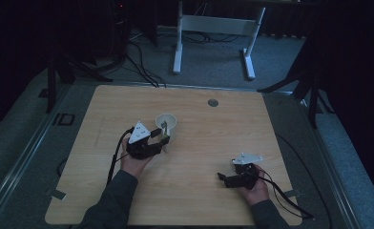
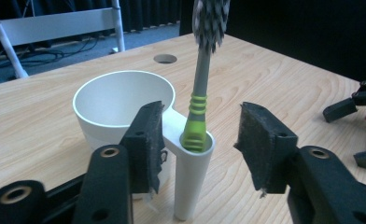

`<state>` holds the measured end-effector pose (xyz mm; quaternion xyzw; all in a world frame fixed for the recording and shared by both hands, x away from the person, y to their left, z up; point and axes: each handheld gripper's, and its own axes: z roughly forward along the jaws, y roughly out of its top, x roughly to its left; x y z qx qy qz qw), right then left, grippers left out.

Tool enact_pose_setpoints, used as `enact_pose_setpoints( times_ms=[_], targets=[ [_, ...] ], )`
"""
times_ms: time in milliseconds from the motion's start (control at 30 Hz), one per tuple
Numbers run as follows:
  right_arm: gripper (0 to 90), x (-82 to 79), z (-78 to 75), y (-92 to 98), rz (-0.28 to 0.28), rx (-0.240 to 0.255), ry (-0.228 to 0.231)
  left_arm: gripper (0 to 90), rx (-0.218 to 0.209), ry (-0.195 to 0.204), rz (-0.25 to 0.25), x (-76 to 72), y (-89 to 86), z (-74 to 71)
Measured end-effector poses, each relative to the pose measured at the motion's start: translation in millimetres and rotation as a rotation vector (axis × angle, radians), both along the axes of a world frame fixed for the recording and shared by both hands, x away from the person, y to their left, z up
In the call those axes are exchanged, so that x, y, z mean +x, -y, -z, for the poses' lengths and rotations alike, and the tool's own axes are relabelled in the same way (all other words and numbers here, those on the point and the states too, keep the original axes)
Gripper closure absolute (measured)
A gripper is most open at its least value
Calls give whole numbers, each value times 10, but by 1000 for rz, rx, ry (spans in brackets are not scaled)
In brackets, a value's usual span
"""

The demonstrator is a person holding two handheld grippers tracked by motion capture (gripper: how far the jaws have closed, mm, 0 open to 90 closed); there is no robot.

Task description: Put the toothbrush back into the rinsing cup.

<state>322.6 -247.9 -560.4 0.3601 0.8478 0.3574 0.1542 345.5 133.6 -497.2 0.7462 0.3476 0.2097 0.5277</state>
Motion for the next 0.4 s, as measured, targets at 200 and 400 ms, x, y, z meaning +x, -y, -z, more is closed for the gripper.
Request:
enact_pose_setpoints(
  times_ms=[200, 400],
  targets=[
    [135, 0, 0, 0, 0, 0, 0, 468, 4, -4, -10, -40, -59, -10],
    [135, 1, 0, 0, 0, 0, 0, 455, 7, -17, -14, -85, -104, 20]
  ],
)
